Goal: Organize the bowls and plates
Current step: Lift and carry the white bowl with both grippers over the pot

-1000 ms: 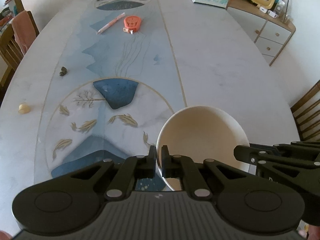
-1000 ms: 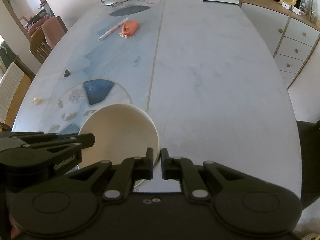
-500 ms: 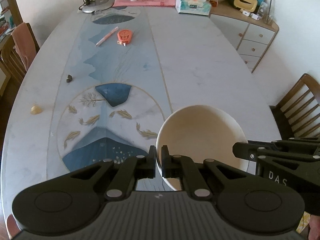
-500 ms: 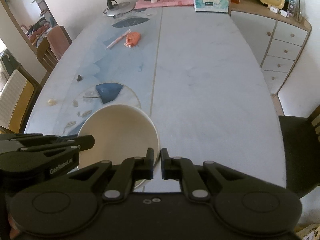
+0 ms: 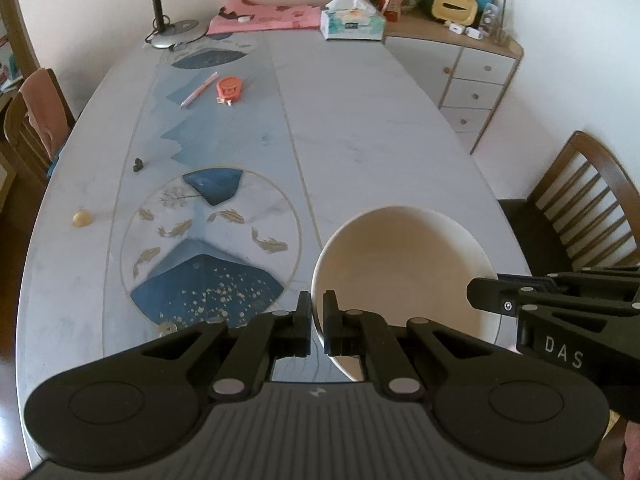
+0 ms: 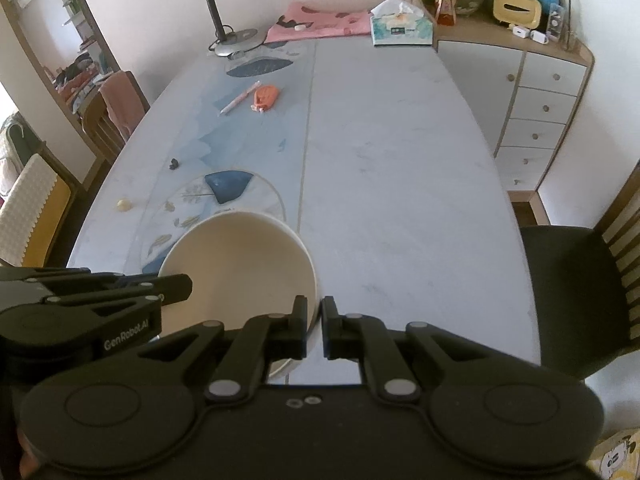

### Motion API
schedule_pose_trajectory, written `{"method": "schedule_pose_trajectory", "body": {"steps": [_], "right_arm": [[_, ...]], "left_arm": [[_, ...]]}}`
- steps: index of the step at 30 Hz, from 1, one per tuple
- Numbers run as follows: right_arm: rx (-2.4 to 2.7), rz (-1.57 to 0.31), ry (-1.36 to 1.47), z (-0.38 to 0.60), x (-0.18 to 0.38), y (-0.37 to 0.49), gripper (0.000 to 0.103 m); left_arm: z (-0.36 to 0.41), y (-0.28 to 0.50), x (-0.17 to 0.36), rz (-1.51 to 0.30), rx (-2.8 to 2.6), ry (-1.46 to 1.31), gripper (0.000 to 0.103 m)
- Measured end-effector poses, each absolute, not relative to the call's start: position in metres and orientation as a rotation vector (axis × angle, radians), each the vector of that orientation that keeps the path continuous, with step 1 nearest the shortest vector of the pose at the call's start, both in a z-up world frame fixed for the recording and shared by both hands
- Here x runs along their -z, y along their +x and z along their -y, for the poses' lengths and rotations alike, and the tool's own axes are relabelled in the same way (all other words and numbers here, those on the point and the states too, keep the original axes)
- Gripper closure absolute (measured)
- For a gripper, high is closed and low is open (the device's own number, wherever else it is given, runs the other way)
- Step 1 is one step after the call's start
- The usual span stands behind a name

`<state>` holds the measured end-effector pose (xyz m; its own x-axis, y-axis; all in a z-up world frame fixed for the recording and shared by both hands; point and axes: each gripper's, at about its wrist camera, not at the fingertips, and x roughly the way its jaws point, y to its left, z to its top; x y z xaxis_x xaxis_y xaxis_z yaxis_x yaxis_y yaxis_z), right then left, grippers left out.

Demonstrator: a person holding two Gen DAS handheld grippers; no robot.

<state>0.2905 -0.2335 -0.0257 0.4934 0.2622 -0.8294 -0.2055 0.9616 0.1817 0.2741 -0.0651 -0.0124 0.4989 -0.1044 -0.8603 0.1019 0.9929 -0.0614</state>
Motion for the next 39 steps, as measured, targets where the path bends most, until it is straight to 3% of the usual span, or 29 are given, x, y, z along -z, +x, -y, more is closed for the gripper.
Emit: {"method": "schedule_pose_trajectory", "body": {"steps": [17,39], "right_arm": [[-0.223,-1.014,0.110,0.278,0.018,0.211,0.095],[-0.140,-1.072,0.184,0.327,0.059,0.156,0.095]], "left_arm": [[0.107,0.208,0.004,-1.043,0.243,0.035,0.099],[0.162,0.163,0.045,-1.045,0.338,0.143,0.099]]}}
